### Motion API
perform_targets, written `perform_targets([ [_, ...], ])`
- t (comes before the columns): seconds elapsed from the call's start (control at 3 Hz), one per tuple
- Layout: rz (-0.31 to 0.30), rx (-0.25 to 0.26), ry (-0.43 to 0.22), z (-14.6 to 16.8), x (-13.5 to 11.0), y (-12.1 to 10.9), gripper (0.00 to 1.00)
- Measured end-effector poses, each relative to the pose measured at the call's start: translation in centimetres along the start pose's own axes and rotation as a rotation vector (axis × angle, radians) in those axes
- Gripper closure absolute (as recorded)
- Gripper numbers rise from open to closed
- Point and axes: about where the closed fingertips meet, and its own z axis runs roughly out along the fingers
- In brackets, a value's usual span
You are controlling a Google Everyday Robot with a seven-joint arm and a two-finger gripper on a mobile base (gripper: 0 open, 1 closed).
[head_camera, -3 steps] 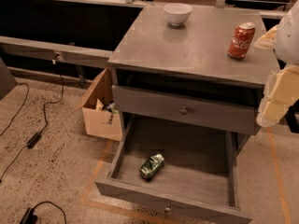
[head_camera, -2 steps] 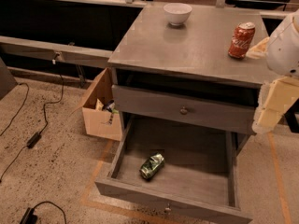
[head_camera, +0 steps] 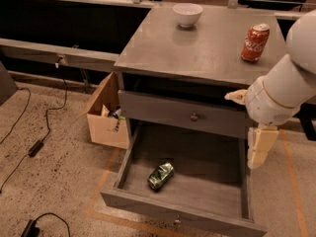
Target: Pick green can from middle drawer and place on counter
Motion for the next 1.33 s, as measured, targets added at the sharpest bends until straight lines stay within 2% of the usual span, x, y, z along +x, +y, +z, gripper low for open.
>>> perform_targets([
  [0.33,-0.210,0.031,-0.009,5.9,-0.2,-0.6,0.00],
  [0.67,-0.419,0.083,-0.049,10.7,-2.0,-0.6,0.00],
  [1.0,-0.505,0.107,-0.046,10.7,-2.5,-1.1,0.00],
  [1.33,-0.528,0.082,-0.047,13.5,-2.5,-1.0,0.00],
])
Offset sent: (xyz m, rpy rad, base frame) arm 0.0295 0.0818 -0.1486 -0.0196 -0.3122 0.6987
